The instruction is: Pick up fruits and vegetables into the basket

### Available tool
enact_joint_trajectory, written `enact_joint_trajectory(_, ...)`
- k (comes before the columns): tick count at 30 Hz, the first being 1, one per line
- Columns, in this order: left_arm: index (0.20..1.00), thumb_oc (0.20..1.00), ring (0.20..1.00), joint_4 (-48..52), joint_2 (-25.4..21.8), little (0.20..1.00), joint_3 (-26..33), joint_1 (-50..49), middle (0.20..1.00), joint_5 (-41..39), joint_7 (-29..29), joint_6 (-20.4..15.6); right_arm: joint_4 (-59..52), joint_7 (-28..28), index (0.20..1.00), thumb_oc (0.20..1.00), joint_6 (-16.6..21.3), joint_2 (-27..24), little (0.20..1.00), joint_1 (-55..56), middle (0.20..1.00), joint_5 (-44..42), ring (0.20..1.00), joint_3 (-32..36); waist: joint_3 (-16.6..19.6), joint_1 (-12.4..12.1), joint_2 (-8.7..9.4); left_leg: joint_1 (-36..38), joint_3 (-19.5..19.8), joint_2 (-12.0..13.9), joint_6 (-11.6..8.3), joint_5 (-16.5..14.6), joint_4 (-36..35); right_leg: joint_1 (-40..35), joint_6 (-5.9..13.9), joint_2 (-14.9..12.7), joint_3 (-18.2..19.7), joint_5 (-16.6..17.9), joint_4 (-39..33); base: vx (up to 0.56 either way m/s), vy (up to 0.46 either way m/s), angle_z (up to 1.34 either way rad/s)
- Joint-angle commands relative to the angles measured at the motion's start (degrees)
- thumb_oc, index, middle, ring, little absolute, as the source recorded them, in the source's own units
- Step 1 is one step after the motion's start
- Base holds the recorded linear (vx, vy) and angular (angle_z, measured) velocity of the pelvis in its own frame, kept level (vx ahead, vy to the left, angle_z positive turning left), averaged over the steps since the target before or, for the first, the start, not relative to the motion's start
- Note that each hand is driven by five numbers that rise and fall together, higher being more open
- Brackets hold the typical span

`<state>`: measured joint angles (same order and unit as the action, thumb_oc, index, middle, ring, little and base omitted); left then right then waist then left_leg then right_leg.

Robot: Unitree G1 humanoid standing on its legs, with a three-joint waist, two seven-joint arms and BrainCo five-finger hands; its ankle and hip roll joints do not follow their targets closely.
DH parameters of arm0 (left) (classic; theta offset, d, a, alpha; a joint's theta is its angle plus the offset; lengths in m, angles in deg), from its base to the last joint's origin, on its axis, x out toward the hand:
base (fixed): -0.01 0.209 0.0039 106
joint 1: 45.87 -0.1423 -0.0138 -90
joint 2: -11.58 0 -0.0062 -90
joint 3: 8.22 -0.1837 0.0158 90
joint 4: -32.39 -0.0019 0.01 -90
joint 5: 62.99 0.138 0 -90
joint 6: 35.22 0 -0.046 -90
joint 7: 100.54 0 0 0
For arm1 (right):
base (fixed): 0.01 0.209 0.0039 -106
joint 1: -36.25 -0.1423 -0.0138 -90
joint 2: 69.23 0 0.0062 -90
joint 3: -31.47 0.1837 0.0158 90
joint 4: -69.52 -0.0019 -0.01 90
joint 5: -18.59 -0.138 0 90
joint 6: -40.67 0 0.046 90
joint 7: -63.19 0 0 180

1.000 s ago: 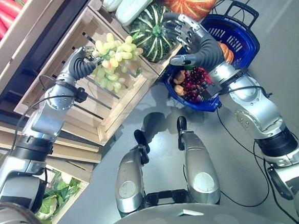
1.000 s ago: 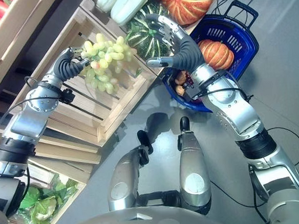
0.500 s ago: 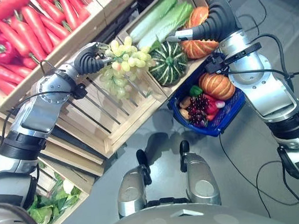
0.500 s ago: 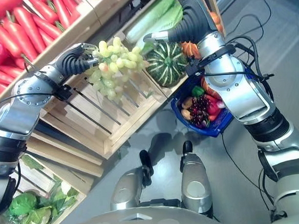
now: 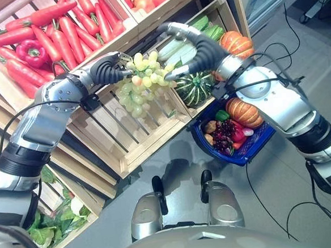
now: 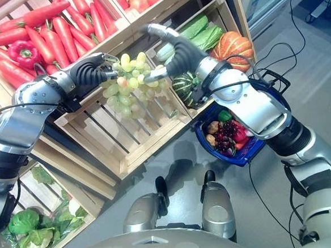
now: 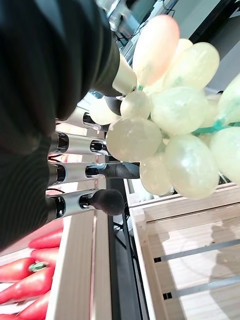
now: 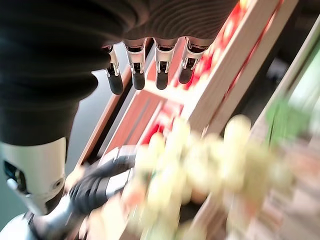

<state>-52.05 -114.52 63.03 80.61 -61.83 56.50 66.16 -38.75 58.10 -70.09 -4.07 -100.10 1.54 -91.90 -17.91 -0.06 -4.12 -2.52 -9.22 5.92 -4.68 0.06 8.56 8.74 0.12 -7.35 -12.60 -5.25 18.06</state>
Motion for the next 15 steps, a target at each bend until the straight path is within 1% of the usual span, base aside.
enact_joint_trajectory(1, 0.200, 0.200, 0.200, 0.6, -1.8, 0.200, -0.9, 2.6, 0.200, -3.1, 0.1, -1.0, -1.5, -10.8, 1.000, 1.000, 3.9, 3.1, 1.000, -2.9, 1.000, -1.1, 1.000, -3.1, 5.4, -0.9, 4.11, 1.9, 0.5, -1.1, 1.17, -3.9, 2.4, -8.3, 5.94, -3.0, 0.5, 1.4, -7.4, 0.04, -0.032, 0.19)
enact_joint_trajectory(6, 0.200, 0.200, 0.200, -0.9, -1.3, 0.200, -1.3, 1.8, 0.200, -4.0, -0.7, -2.7, -1.4, -18.7, 1.000, 1.000, 3.2, 1.8, 1.000, -3.3, 1.000, 1.1, 1.000, -6.2, 5.9, -1.5, 4.84, 2.5, 0.6, -0.9, 1.26, -3.8, 2.2, -9.0, 6.06, -3.0, 0.3, 1.6, -7.8, 0.04, -0.029, 0.07)
enact_joint_trajectory(9, 0.200, 0.200, 0.200, -1.3, -1.3, 0.200, -1.7, 1.5, 0.200, -3.9, -1.0, -3.4, -1.0, -21.6, 1.000, 1.000, 3.2, 1.0, 1.000, -3.4, 1.000, 2.3, 1.000, -7.8, 5.9, -1.7, 5.23, 2.7, 0.6, -0.9, 1.33, -3.8, 2.1, -9.2, 6.12, -2.9, 0.3, 1.7, -7.9, 0.02, -0.023, 0.09)
enact_joint_trajectory(12, 0.200, 0.200, 0.200, -1.5, -1.1, 0.200, -2.4, 1.5, 0.200, -3.7, -0.8, -3.9, -0.8, -22.3, 1.000, 1.000, 3.2, 0.4, 1.000, -3.5, 1.000, 3.7, 1.000, -8.6, 5.8, -1.6, 5.41, 2.8, 0.6, -0.8, 1.42, -3.8, 2.0, -9.3, 6.10, -2.9, 0.4, 1.7, -7.8, 0.00, -0.005, 0.02)
enact_joint_trajectory(15, 0.200, 0.200, 0.200, -1.9, -1.1, 0.200, -3.3, 1.8, 0.200, -4.2, -0.7, -3.7, 0.3, -22.7, 1.000, 1.000, 3.7, -0.7, 1.000, -3.7, 1.000, 8.8, 1.000, -9.8, 5.6, -1.4, 5.55, 3.0, 0.3, -0.8, 1.57, -3.8, 2.2, -9.3, 6.06, -2.8, 0.6, 1.8, -7.6, 0.00, 0.000, 0.00)
